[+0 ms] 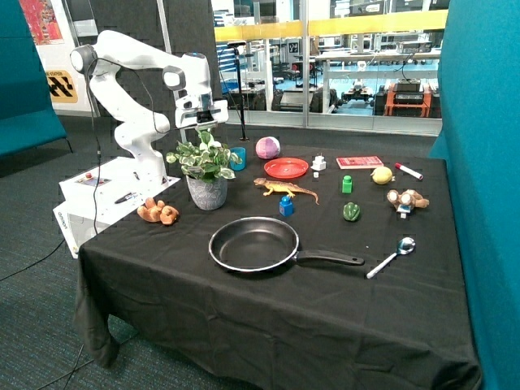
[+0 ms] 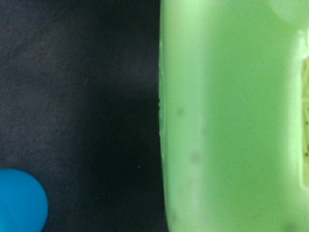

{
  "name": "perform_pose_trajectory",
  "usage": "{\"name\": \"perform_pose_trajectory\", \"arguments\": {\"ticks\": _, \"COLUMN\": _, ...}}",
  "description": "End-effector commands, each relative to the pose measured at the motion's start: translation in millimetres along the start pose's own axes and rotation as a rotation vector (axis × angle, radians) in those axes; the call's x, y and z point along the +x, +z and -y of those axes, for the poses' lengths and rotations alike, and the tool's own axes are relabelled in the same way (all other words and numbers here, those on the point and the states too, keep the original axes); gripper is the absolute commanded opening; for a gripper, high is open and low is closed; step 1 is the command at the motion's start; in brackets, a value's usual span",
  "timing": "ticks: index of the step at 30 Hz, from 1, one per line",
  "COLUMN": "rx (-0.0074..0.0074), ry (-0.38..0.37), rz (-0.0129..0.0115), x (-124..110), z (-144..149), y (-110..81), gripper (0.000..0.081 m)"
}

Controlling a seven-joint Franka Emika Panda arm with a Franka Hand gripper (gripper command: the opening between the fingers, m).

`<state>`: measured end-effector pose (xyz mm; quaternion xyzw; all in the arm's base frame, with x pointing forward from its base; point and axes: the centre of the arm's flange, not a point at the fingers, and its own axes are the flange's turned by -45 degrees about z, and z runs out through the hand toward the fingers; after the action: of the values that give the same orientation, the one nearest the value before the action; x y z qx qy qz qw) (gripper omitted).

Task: Water the pot plant and put the can on the plate

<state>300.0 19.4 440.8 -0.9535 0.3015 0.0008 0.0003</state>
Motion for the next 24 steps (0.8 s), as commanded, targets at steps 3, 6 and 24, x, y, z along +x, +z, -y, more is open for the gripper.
{"name": "perform_pose_trajectory", "arguments": {"ticks": 3, "rx": 0.0000, "ry": 0.034, "rz": -0.0018, "x": 8, "z": -11, "y": 2.2, "gripper": 0.0000}}
{"name": "perform_pose_trajectory", "arguments": {"ticks": 6, "rx": 0.0000, "ry": 0.040, "rz": -0.0018, "x": 10, "z": -15, "y": 2.2, "gripper": 0.0000}}
{"name": "perform_pose_trajectory", "arguments": {"ticks": 24, "rx": 0.0000, "ry": 0.087, "rz": -0.0018, "x": 23, "z": -33, "y": 4.8, "gripper": 0.0000}}
